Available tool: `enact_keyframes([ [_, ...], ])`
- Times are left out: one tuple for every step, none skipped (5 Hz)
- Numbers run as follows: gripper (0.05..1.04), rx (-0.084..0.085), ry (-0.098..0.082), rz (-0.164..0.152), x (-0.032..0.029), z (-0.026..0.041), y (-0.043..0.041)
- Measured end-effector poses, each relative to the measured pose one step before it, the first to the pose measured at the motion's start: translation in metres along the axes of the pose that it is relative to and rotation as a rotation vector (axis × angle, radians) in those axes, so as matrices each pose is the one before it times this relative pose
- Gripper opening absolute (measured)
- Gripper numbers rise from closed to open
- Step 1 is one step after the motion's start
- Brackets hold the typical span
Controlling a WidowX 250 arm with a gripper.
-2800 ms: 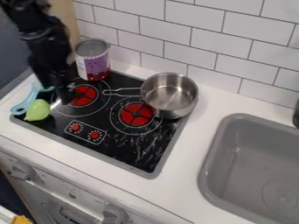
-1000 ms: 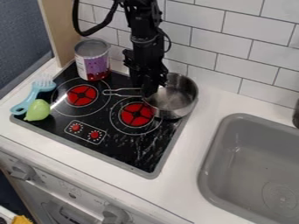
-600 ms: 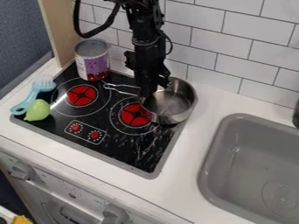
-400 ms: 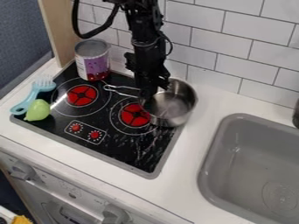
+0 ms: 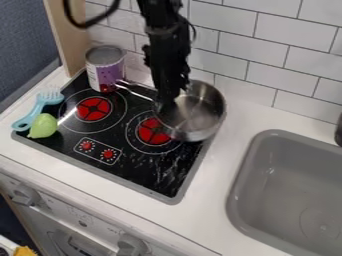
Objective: Move the silver pot to the bottom right of the stove
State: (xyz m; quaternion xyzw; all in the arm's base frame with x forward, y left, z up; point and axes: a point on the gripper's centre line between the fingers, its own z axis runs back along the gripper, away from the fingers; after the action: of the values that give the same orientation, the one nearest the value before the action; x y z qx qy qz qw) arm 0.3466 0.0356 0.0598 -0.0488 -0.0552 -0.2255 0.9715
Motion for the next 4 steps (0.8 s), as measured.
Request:
enact_keyframes([
  [0.085,0.0214,-0.031,-0.0616,-0.01854,0.02981,-0.00643],
  [0.085,-0.0012,0.0166,-0.0358,-0.02957,0.00278,-0.00777],
  [0.085,0.023,0.0479,-0.0087,-0.03533,-0.00549,0.00091],
  [0.085,0.0312,0.0519,-0.0315,-0.01519,-0.01203,0.0016],
])
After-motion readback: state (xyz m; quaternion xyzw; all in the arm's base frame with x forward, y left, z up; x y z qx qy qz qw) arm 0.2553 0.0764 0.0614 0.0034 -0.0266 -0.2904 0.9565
